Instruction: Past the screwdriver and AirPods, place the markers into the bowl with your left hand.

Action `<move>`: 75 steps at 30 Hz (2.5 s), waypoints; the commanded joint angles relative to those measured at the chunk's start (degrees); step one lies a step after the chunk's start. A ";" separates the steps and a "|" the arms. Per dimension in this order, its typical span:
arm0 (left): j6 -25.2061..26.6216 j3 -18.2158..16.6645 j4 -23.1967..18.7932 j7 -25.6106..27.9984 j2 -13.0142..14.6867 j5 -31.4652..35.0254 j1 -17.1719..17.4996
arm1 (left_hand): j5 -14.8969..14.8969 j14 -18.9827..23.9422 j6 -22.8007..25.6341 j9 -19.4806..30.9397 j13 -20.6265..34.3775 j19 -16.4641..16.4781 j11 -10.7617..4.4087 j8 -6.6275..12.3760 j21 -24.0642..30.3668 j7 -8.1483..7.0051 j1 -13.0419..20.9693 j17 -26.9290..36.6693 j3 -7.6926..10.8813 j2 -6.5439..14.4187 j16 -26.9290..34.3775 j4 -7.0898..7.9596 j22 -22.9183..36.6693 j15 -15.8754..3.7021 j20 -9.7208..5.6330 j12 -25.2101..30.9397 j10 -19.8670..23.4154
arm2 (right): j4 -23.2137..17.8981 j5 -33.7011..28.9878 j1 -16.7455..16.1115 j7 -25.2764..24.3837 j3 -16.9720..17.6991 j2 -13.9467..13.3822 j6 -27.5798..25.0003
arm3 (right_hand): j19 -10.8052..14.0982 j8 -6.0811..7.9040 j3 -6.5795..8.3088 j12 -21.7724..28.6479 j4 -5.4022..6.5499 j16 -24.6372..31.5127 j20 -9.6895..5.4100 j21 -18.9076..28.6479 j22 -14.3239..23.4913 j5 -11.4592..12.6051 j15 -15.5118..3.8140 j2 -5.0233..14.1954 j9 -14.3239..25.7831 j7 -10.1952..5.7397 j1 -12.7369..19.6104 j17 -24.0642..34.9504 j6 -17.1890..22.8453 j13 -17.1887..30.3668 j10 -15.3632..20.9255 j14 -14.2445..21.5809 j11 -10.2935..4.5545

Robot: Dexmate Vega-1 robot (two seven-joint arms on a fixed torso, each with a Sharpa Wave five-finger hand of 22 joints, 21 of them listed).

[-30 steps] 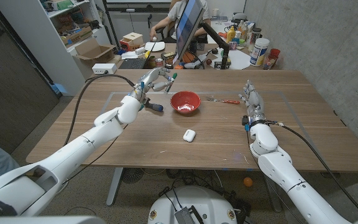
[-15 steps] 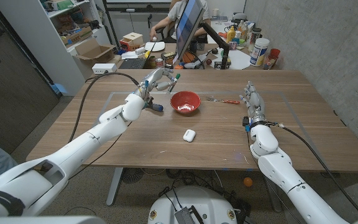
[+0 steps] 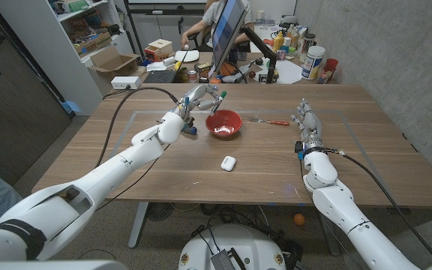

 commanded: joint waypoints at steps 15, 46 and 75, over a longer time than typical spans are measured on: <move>1.27 2.90 0.89 -2.19 -1.49 -0.50 -0.60 | 0.45 -0.06 5.71 0.49 0.46 -0.50 -0.44 4.53 -0.08 -5.13 2.33 0.20 -0.37 2.91 -0.27 -0.08 0.33 -0.44 0.11 -0.36 0.15 | 2.28 1.14 0.57 1.74 0.38 0.21 1.47 | 0.07 -0.22 0.04 -0.05 -0.41 0.16 0.12 -0.18 0.23 0.27 0.04 -0.41 0.13 -0.26 0.00 -0.02 0.34 0.09 0.58 0.59 0.04; 1.58 2.84 0.12 -3.94 -0.94 -1.80 0.02 | -0.37 -2.65 -4.76 -2.63 1.24 -2.22 1.50 -2.72 -0.46 -3.93 -3.49 0.30 -3.05 0.84 -1.44 1.54 0.31 1.56 0.12 -2.86 -4.04 | 2.97 1.44 0.57 2.29 0.26 0.46 1.56 | 0.09 -0.18 0.08 -0.05 -0.56 0.16 0.18 -0.18 0.23 0.29 0.04 -0.34 0.13 -0.29 -0.03 -0.04 0.46 0.09 0.58 0.64 -0.01; 4.34 2.25 -2.92 -6.11 0.77 -2.13 0.88 | -0.84 -6.75 -11.31 -2.84 2.06 -4.88 4.48 -6.82 -0.71 -3.93 -9.45 0.80 -4.48 -0.66 -1.96 2.22 0.45 4.33 0.19 -4.64 -8.86 | 2.62 1.23 0.87 2.62 -0.09 0.36 1.36 | 0.05 -0.09 0.06 -0.01 -0.65 0.19 0.33 -0.20 0.24 0.26 0.13 -0.30 0.13 -0.48 -0.19 -0.02 0.75 0.09 0.68 0.72 -0.05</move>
